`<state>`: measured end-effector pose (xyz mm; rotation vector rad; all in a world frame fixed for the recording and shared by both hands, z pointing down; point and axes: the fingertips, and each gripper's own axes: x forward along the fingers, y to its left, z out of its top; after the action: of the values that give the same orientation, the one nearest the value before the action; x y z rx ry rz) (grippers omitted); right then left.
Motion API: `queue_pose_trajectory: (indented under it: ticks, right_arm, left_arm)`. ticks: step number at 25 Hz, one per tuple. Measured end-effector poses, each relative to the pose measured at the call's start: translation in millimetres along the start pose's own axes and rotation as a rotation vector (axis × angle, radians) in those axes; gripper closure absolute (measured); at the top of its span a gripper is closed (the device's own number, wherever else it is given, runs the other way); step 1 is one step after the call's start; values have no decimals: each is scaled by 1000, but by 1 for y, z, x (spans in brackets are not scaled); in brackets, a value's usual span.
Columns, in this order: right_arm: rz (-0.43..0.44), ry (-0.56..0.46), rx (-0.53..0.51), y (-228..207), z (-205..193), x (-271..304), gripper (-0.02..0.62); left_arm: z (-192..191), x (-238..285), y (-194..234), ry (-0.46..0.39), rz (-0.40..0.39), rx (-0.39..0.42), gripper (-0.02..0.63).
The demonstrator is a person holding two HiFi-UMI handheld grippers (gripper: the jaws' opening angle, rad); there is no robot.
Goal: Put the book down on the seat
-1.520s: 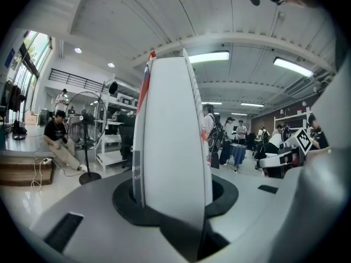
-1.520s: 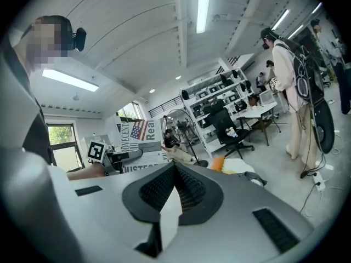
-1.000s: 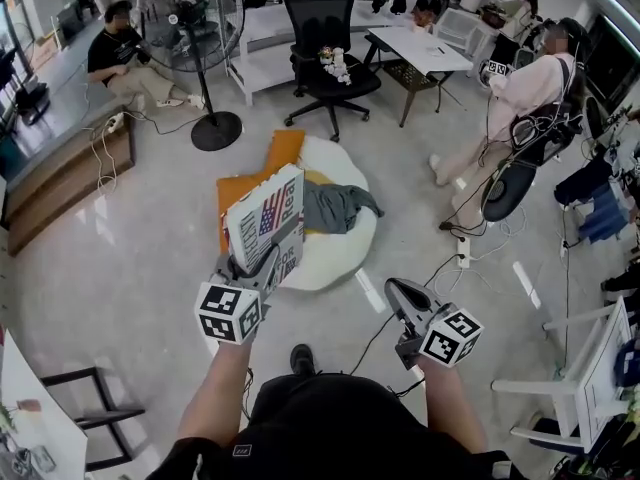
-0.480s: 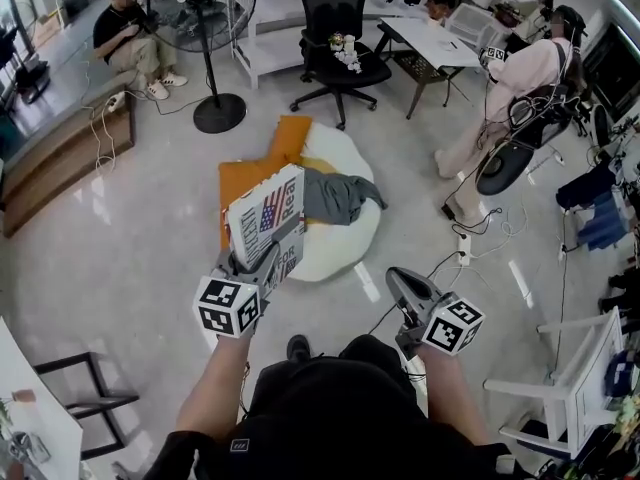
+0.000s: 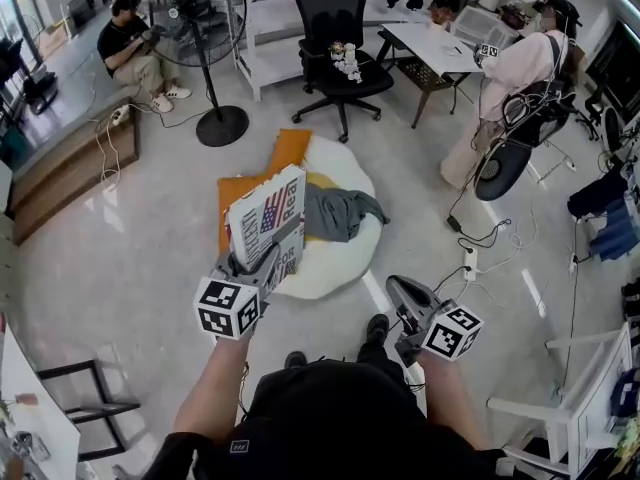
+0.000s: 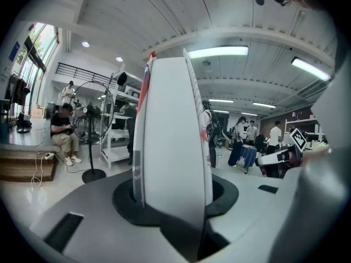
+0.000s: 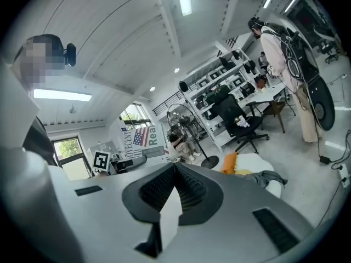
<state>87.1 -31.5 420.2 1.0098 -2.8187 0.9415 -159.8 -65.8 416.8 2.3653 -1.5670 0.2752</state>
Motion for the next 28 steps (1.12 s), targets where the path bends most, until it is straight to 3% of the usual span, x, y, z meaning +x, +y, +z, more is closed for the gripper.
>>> queue_pose_trajectory:
  ticks: [10, 17, 22, 28]
  right_arm:
    - [94, 7, 23, -143, 80, -28, 580]
    - [161, 69, 51, -213, 98, -46, 580]
    - [151, 118, 116, -254, 95, -49, 580]
    - [169, 153, 101, -268, 97, -7, 580]
  left_arm:
    - [48, 132, -98, 14, 32, 37, 451]
    - [57, 193, -145, 45, 83, 18, 449]
    - [51, 217, -156, 89, 107, -7, 449]
    - [30, 232, -126, 112, 134, -49, 449]
